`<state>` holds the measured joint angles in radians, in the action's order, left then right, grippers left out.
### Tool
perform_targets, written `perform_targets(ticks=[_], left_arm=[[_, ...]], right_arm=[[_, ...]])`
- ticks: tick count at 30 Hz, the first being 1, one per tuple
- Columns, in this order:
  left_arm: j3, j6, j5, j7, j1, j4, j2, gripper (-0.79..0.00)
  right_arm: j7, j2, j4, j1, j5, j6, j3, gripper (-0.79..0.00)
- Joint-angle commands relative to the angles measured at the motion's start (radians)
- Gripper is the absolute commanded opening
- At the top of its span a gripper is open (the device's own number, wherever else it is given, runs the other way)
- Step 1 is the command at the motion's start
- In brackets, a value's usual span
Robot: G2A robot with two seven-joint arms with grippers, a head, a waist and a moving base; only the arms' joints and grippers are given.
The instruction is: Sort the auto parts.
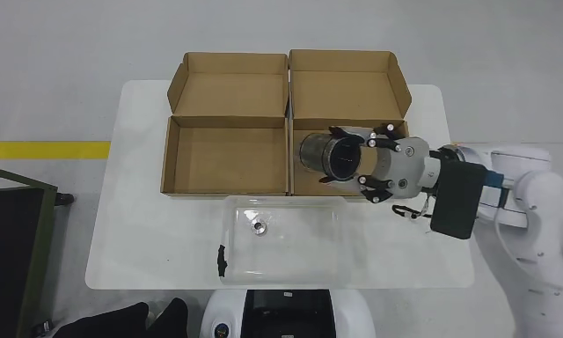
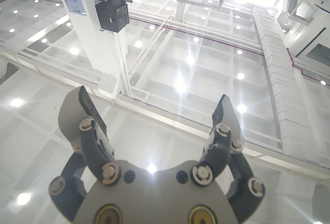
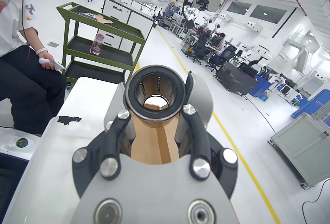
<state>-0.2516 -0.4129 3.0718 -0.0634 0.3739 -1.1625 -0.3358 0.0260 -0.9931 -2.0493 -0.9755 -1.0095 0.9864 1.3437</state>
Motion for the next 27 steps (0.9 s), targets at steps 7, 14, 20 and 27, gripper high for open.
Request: perform_targets(ticks=[7, 14, 20, 27], left_arm=[[0.000, 0.000, 0.000, 0.000, 0.000, 0.000, 0.000, 0.000], [0.000, 0.000, 0.000, 0.000, 0.000, 0.000, 0.000, 0.000], [0.000, 0.000, 0.000, 0.000, 0.000, 0.000, 0.000, 0.000], [0.000, 0.000, 0.000, 0.000, 0.000, 0.000, 0.000, 0.000]], right_arm=[[0.012, -0.004, 0.011, 0.000, -0.017, 0.003, -0.035, -0.785], [0.013, -0.017, 0.068, 0.015, -0.055, -0.015, -0.132, -0.785], [0.010, -0.035, 0.138, 0.046, -0.105, -0.041, -0.235, -0.785], [0.015, -0.066, 0.252, 0.104, -0.125, -0.084, -0.360, -0.785]])
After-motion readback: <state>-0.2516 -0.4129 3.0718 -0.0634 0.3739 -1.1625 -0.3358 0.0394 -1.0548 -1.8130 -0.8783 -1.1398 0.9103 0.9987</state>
